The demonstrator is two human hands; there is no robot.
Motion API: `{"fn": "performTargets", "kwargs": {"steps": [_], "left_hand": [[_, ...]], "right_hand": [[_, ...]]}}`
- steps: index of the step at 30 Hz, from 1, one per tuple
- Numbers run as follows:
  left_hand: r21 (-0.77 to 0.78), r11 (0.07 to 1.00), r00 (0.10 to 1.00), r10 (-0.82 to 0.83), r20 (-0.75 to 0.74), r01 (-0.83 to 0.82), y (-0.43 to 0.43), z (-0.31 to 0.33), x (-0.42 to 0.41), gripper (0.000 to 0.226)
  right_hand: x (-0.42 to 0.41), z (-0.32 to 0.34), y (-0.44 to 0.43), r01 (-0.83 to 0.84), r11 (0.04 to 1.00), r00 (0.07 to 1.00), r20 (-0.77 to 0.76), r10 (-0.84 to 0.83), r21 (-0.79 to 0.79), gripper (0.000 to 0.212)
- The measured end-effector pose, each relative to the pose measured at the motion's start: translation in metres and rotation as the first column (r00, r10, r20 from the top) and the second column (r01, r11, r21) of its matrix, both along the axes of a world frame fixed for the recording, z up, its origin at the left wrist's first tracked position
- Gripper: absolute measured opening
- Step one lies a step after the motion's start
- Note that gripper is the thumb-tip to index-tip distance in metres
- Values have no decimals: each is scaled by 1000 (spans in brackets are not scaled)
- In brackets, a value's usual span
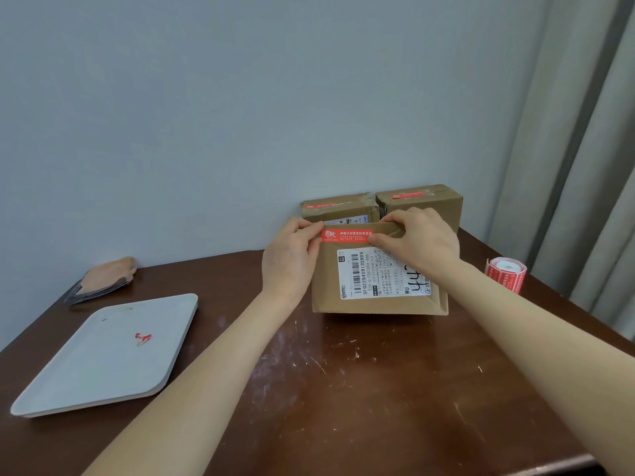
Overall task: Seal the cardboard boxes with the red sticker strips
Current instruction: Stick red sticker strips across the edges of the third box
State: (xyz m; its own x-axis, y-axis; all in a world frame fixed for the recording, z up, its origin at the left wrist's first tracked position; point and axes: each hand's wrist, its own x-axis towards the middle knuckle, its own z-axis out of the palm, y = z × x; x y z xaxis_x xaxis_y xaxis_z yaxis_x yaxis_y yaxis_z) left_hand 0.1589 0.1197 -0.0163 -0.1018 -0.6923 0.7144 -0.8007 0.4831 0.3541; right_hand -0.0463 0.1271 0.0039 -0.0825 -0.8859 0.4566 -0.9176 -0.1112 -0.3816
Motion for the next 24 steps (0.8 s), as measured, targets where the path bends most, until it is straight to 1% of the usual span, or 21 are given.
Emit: {"fn": "performTargets", "kwargs": {"steps": [5,9,15,20,24], "left_hand": [[28,1000,999,0,-43,1,0,4,-1,17],[79,996,997,48,-59,-43,-2,10,-4,7],[180,981,992,90,-83,-74,-5,16,-9,10],[289,957,987,78,-143,-34,-9,21,-9,12],[359,933,974,63,-219,21,-10,25,-8,15]], "right_hand": [[0,-1,0,-1,1000,1000,-12,1,-13,49],[0,-1,1,-5,1000,1000,-12,5,-11,47],[-2,-1,1,-15,1000,1000,-15,15,-6,41],[-2,-1,2,-19,1000,1000,-9,19,-8,41],[-2,-1,2,-20,1000,1000,-11,19,-4,41]]}}
